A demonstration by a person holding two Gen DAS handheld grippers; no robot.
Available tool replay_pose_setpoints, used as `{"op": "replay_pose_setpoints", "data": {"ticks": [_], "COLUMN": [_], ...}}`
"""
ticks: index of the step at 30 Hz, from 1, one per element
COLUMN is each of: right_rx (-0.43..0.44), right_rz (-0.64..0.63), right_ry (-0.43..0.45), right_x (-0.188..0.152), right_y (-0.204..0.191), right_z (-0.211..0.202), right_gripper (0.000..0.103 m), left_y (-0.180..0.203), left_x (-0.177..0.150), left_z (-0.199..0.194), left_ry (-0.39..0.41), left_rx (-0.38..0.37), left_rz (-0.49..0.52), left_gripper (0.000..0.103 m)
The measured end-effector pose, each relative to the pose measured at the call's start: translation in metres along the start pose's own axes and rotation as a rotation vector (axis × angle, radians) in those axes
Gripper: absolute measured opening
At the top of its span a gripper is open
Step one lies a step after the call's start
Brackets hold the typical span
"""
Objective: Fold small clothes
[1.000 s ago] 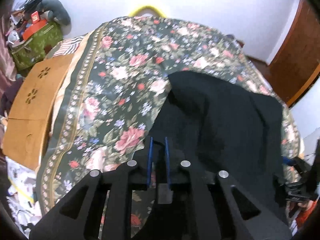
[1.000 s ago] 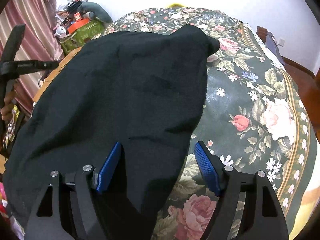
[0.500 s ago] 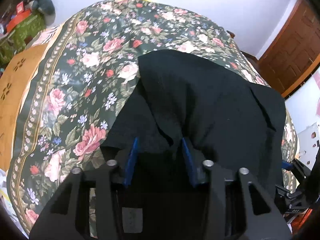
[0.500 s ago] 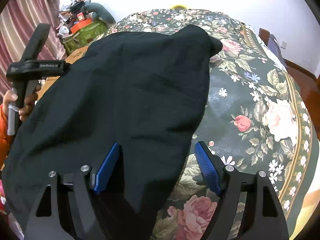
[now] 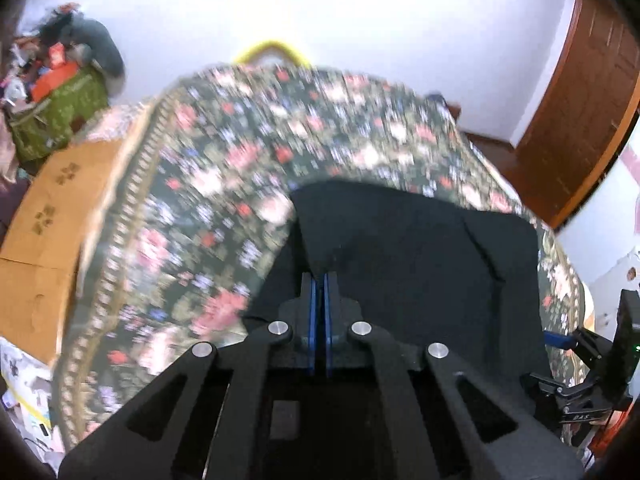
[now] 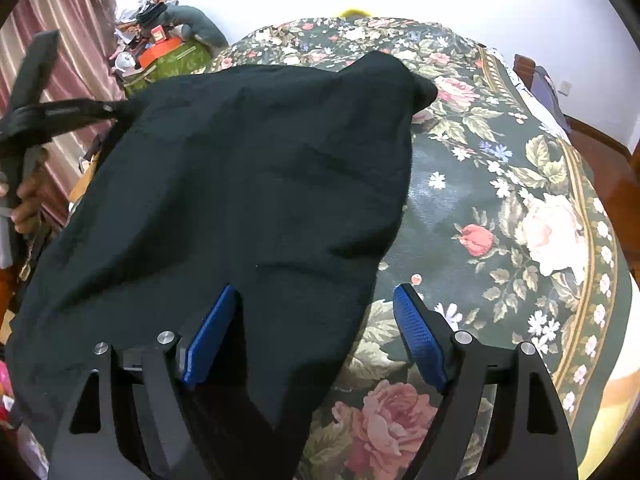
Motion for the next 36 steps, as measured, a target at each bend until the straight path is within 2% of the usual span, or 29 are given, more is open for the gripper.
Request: {"op": "replay_pose_setpoints", "data": {"ticks": [3,8,10,12,15,17,18,19,23,24,27,30,36], "right_rx": [-0.007,-0.005,-0.009,0.000,0.022,0.039,0.051,0.055,0.077,0.081,0.072,0.058,0.012], "right_rz": [-0.004,0.001,-0.005,-0.017,-0.042,-0.062,-0.069,-0.074,-0.098,-0.096,-0.093,-0.083,-0.088], "right_ry": [-0.011,-0.014,0.001,0.022,0.056,0.067,0.065,0.060,-0.007,-0.035,-0.047,-0.068,-0.105], "right_x": [-0.005,-0.007,-0.003,0.003,0.013,0.018,0.020,0.019,0.008,0.002,-0.006,-0.011,-0.033], "right_y": [0.000,-0.002,-0.004,-0.008,-0.017,-0.025,-0.030,-0.032,-0.044,-0.046,-0.043,-0.037,-0.026], "right_z": [0.001,-0.002,-0.009,-0.016,-0.028,-0.032,-0.031,-0.028,-0.007,0.000,0.004,-0.003,-0.018], "right_gripper": [0.078,0.078,0.078,0.078,0.079,0.079,0.079,0.079,0.078,0.079,0.079,0.079,0.079], "left_y": [-0.014,-0.036,-0.040,-0.040,-0.035,-0.029,-0.025,-0.021,0.001,0.007,0.014,0.005,-0.030], "left_x": [-0.002,-0.027,-0.040,-0.047,-0.052,-0.055,-0.057,-0.059,-0.075,-0.084,-0.107,-0.121,-0.143], "left_z": [0.000,0.040,0.055,0.056,0.040,0.026,0.018,0.010,-0.014,-0.017,-0.016,-0.024,-0.044], "left_ry": [-0.009,-0.142,-0.203,-0.208,-0.201,-0.199,-0.194,-0.186,-0.192,-0.202,-0.230,-0.191,-0.205], "left_rx": [0.044,0.081,0.159,0.188,0.133,0.078,0.058,0.037,-0.034,-0.039,0.014,0.084,0.227], "left_rz": [0.000,-0.036,0.000,0.034,0.033,0.021,0.017,0.014,0.020,0.036,0.109,0.132,0.151], "left_gripper": [0.002,0.003,0.003,0.003,0.009,0.022,0.034,0.041,0.049,0.055,0.058,0.073,0.074]}}
Point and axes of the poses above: each gripper's, at about its wrist camera, not at the fingertips, and z roughly the way its jaws point, y to its right, x to its top, the point moved 7 cm from there along z, roughly the way its jaws point, and after that the axes turned 2 degrees about -z, right-handed, at the moved point
